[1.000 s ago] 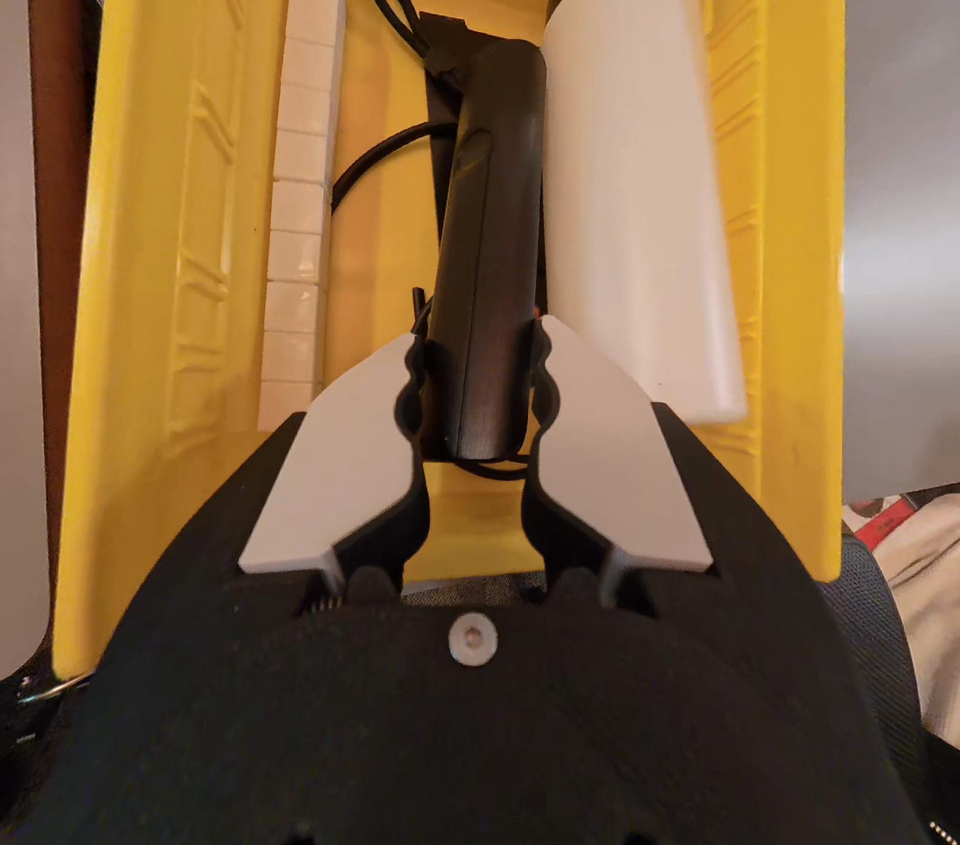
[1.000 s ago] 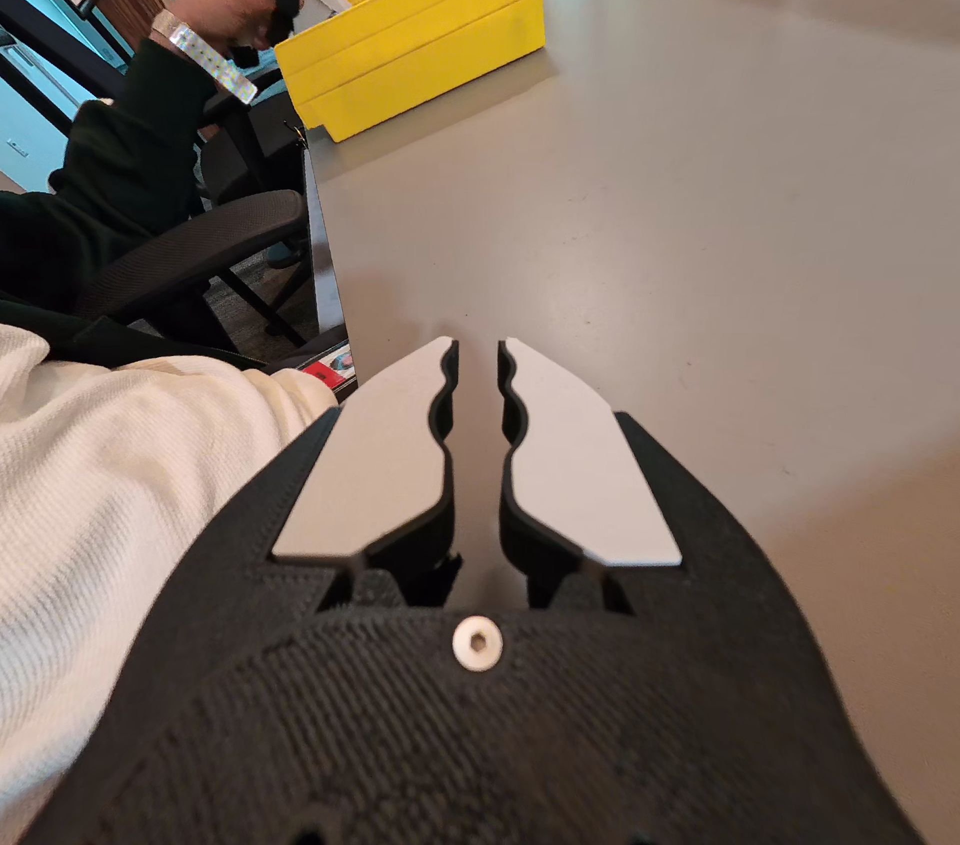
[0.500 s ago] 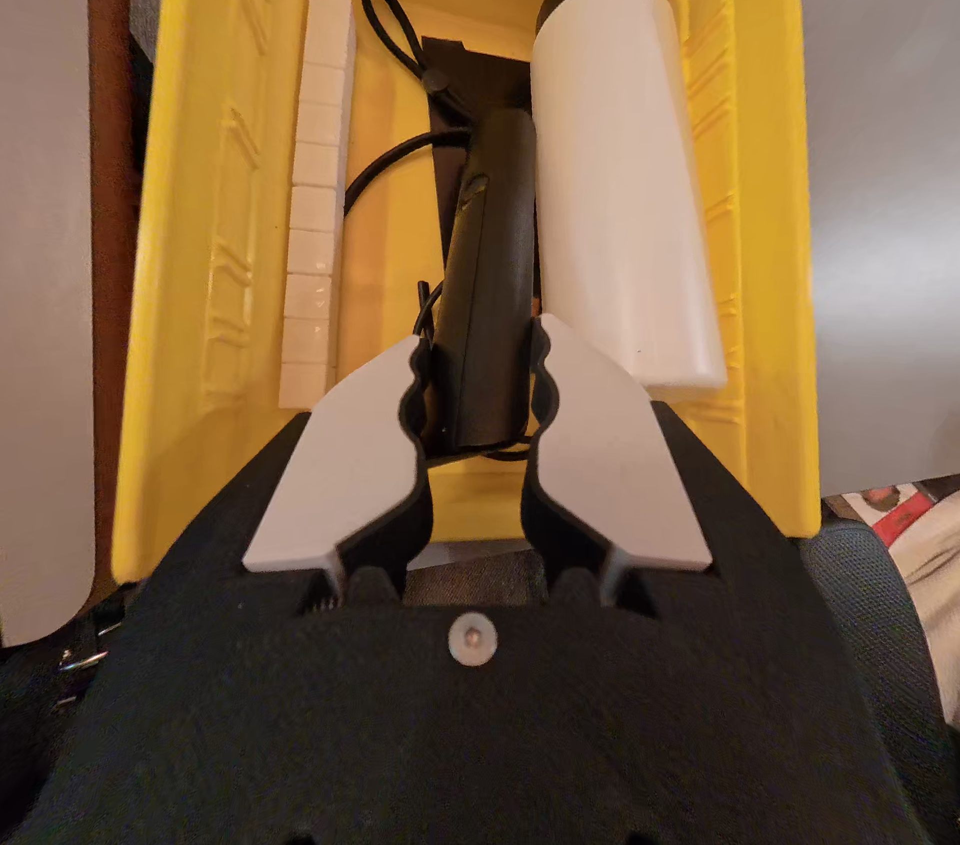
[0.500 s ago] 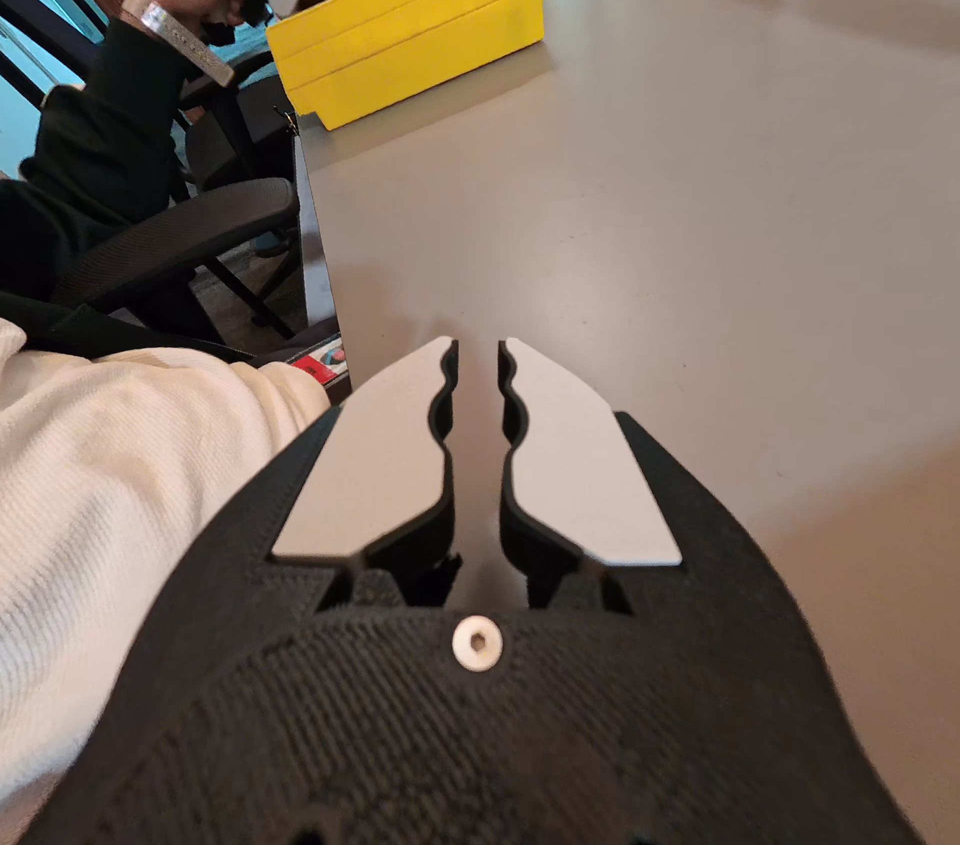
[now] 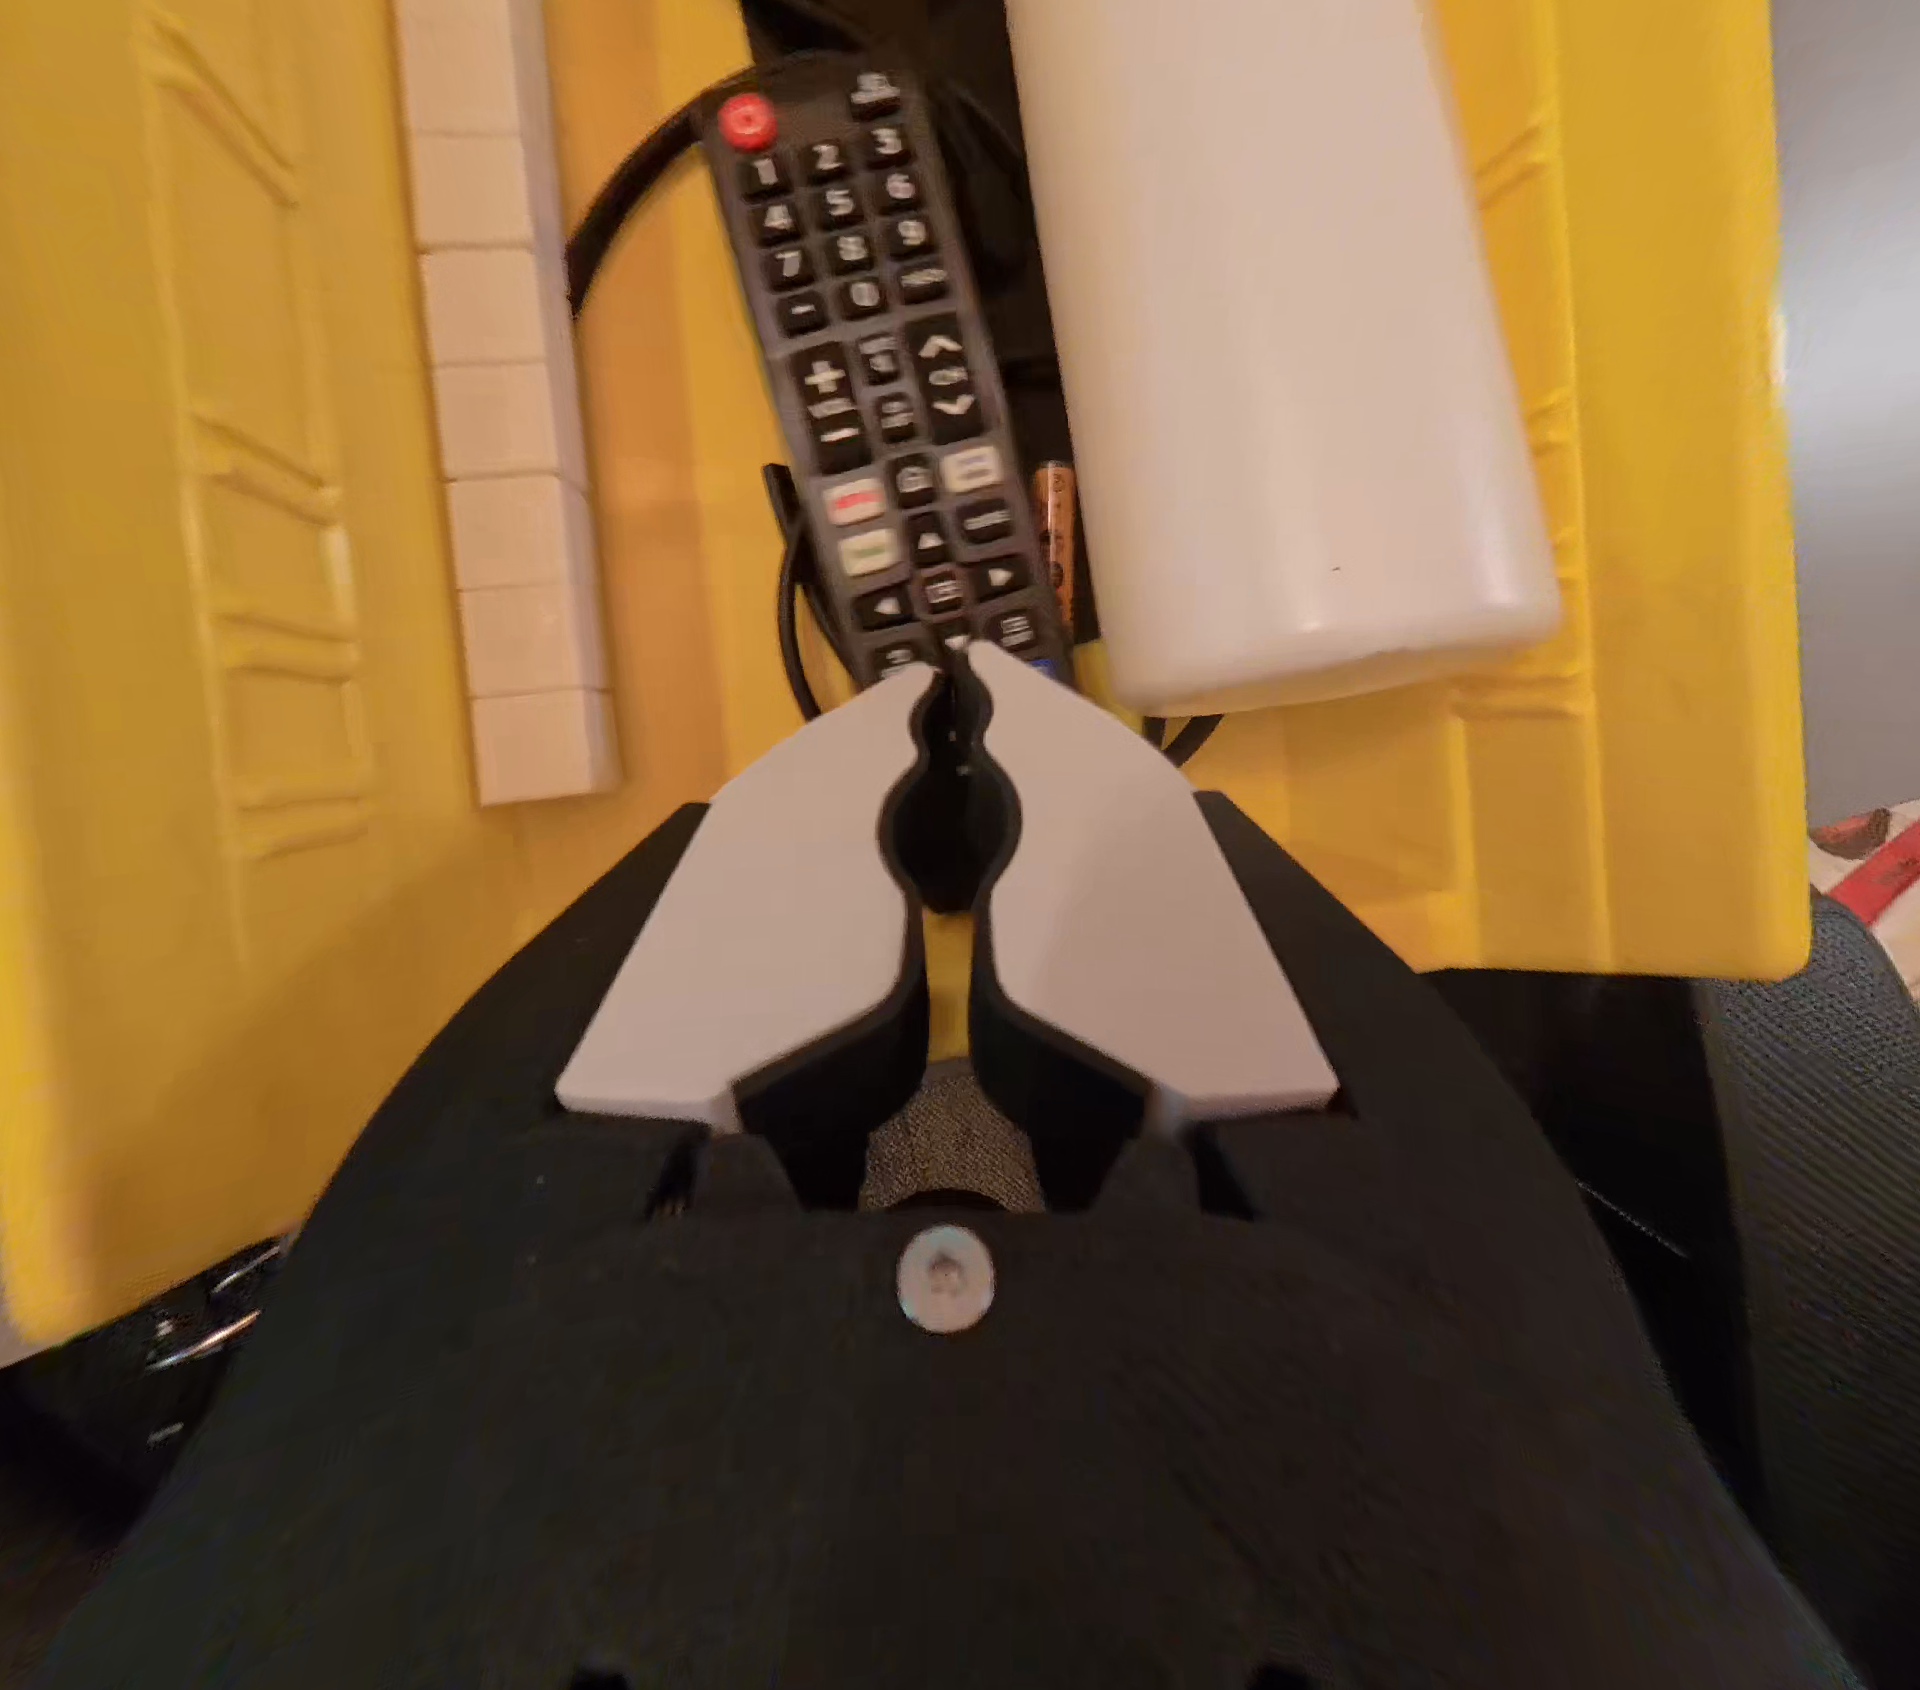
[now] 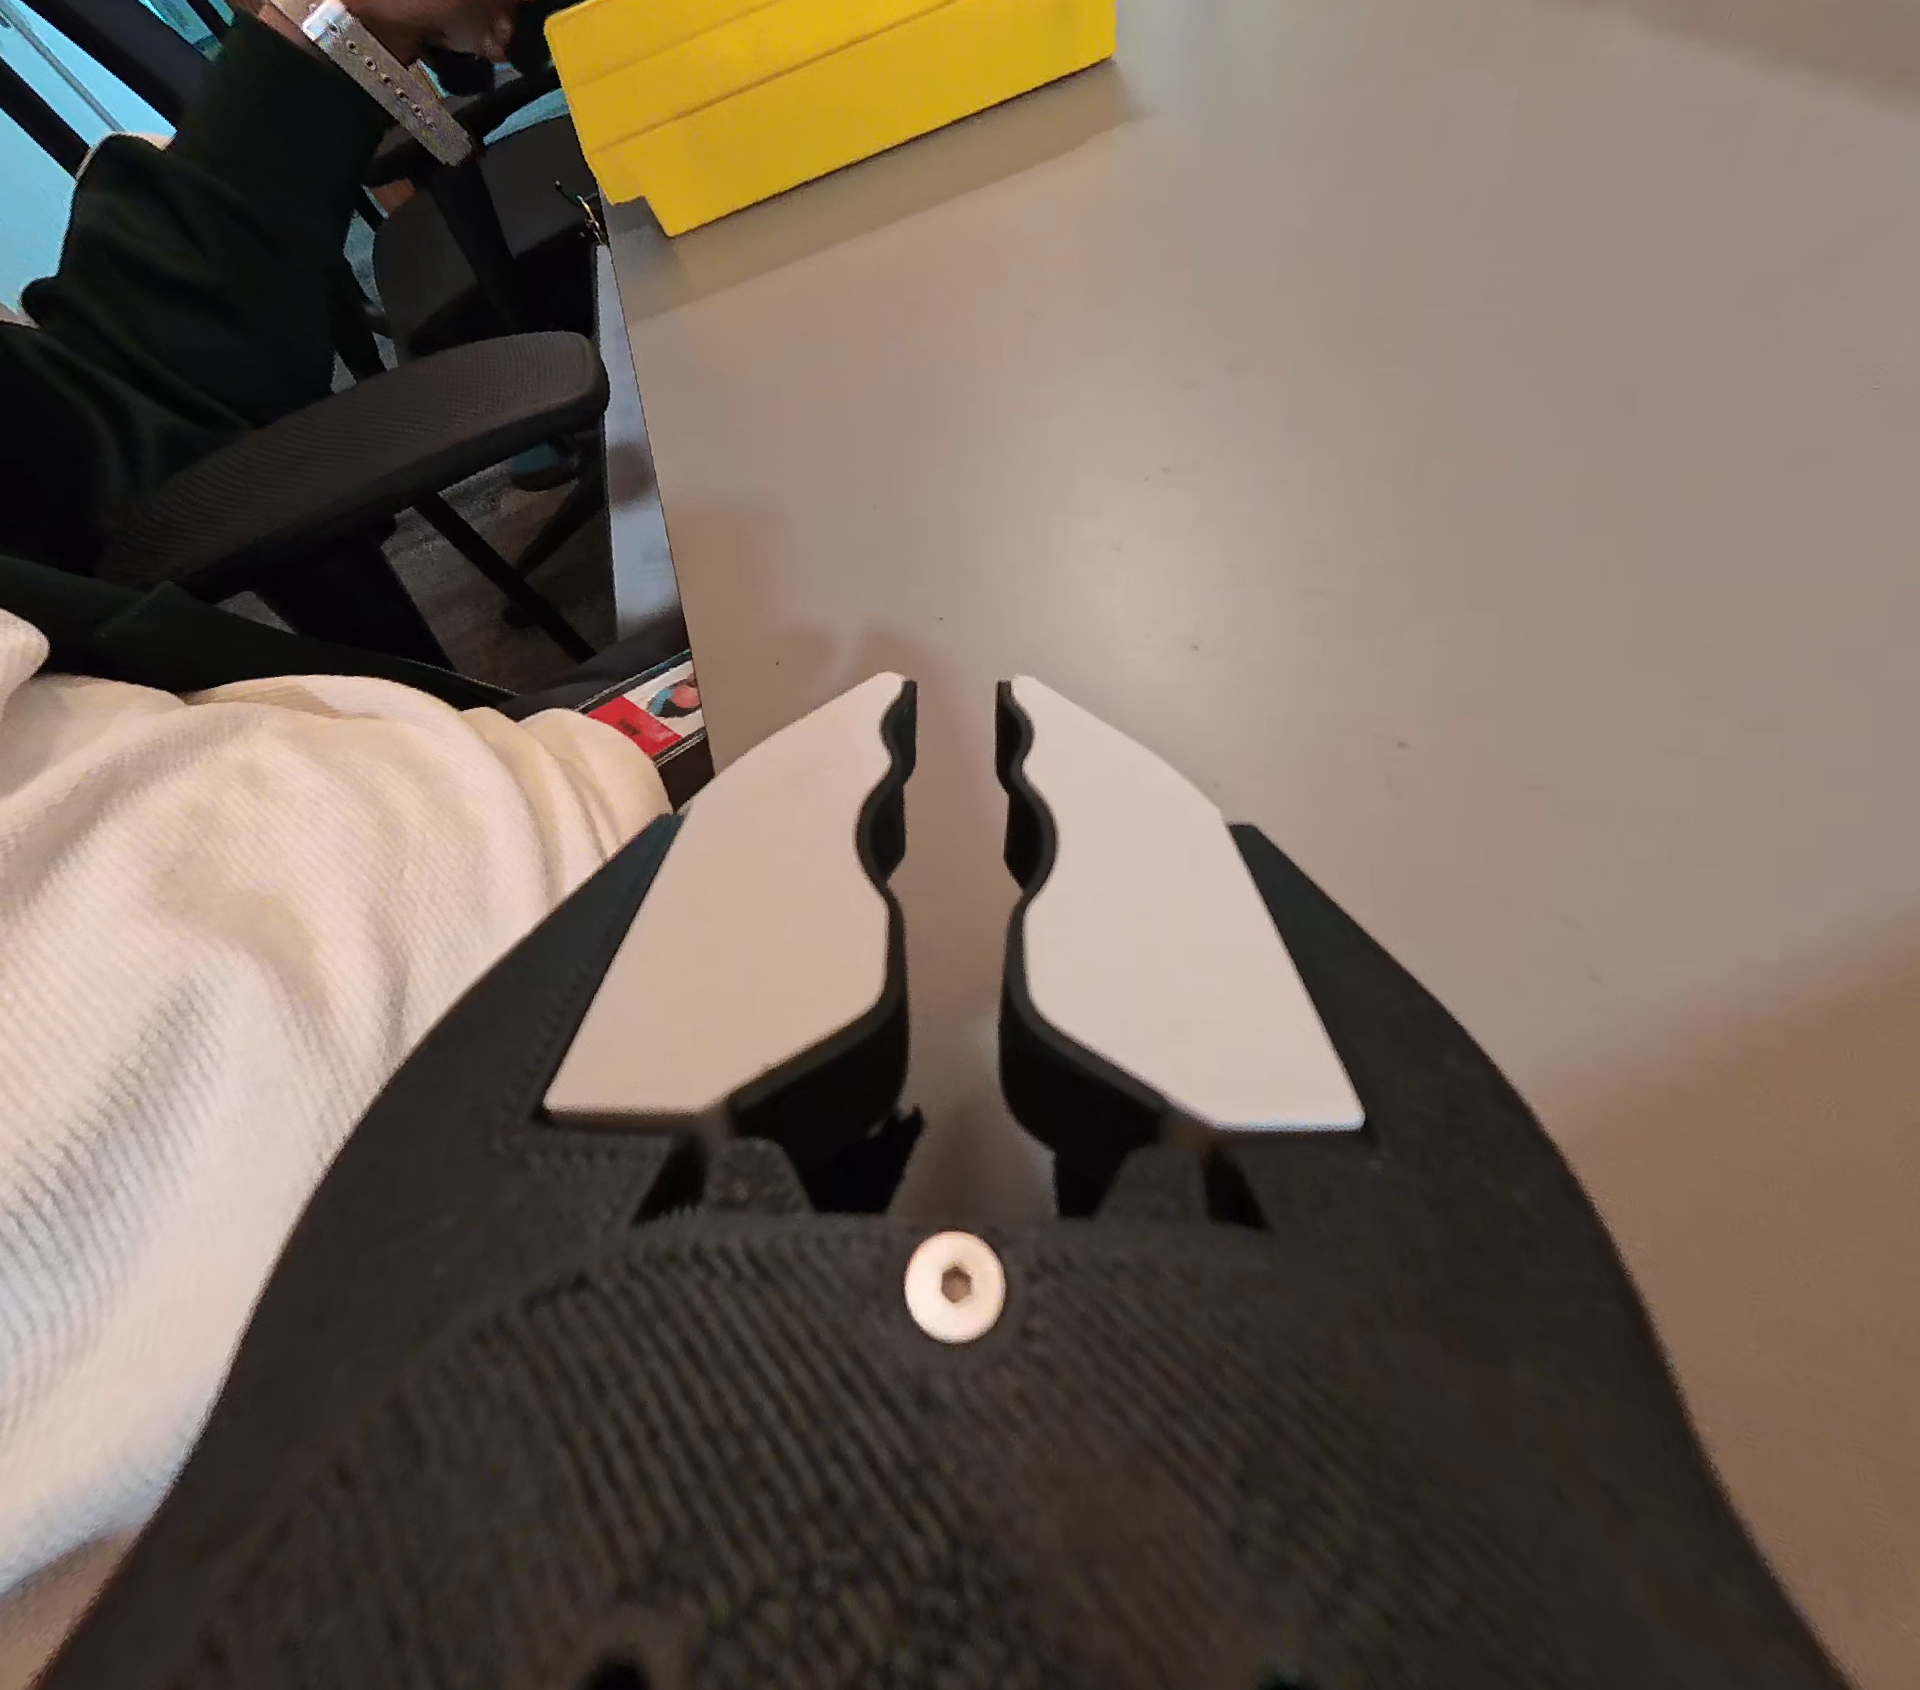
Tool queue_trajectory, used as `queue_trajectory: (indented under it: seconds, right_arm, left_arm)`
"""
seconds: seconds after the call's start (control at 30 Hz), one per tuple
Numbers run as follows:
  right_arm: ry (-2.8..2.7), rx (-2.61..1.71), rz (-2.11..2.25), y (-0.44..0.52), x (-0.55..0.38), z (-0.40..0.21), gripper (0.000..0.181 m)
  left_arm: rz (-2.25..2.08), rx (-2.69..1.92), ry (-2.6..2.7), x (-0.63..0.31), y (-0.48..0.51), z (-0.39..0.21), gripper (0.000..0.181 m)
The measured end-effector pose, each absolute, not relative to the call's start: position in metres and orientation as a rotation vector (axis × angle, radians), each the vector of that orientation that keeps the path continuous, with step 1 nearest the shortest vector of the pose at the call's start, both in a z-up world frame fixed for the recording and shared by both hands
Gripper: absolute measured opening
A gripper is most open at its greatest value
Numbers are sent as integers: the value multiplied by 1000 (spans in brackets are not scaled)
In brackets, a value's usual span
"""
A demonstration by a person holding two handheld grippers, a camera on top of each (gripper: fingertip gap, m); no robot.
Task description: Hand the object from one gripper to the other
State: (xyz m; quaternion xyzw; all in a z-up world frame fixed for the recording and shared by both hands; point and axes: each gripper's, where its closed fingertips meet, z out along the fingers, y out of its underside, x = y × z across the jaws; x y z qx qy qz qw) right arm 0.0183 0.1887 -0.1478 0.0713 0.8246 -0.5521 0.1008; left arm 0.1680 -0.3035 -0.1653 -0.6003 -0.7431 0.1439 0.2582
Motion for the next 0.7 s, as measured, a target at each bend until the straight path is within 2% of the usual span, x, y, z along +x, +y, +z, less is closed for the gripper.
queue_trajectory:
  seconds: [0.23,0.57,0.7]
  right_arm:
    - [2449,197,-1627,188,20,-148,14]
    - [2453,191,-1623,189,20,-149,14]
    - [2456,191,-1623,189,20,-149,14]
  left_arm:
    - [421,-1697,-2166,165,-312,-180,46]
    - [234,-1741,-2193,164,-304,-191,67]
    - [287,-1798,-2208,163,-305,-184,51]
